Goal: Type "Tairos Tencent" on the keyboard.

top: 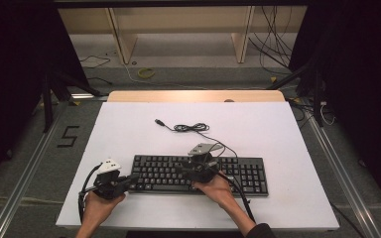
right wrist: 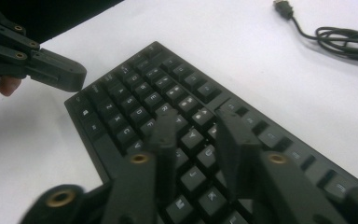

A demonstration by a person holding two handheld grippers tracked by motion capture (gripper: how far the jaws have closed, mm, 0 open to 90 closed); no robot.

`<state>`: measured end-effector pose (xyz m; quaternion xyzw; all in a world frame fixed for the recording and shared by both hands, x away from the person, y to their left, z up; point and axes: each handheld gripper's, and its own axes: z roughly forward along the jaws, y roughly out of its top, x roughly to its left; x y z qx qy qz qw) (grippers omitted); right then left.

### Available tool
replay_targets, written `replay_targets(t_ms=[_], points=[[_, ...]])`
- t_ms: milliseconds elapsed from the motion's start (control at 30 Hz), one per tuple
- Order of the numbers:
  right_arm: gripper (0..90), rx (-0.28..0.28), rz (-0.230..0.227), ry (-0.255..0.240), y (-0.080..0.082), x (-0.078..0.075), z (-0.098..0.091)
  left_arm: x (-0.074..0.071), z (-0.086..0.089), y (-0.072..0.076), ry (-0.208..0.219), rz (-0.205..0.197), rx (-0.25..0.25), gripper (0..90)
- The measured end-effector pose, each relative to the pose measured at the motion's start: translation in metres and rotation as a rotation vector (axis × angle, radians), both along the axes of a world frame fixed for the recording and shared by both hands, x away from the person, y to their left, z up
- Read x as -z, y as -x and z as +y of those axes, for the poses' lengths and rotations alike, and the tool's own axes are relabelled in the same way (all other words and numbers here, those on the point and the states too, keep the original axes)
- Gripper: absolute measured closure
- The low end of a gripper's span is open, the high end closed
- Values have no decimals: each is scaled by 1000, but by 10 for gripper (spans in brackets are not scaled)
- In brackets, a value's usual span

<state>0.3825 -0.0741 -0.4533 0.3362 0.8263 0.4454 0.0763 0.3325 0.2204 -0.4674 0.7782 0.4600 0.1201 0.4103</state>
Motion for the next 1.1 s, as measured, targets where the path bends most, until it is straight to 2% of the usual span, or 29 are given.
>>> replay_targets(t_ms=[33,133,333,633,1100], points=[[755,-3,10,6,-2,2,5,0,0,0,-7,6,4,893],[817,-14,21,20,-4,4,14,1,0,-1,-17,11,7,894],[896,-20,39,39,-10,10,28,3,1,-3,-22,27,0,894],[900,-14,55,69,-17,16,41,6,2,-6,-29,48,-5,894],[900,-14,62,87,-21,23,50,9,2,-9,-37,71,-10,894]])
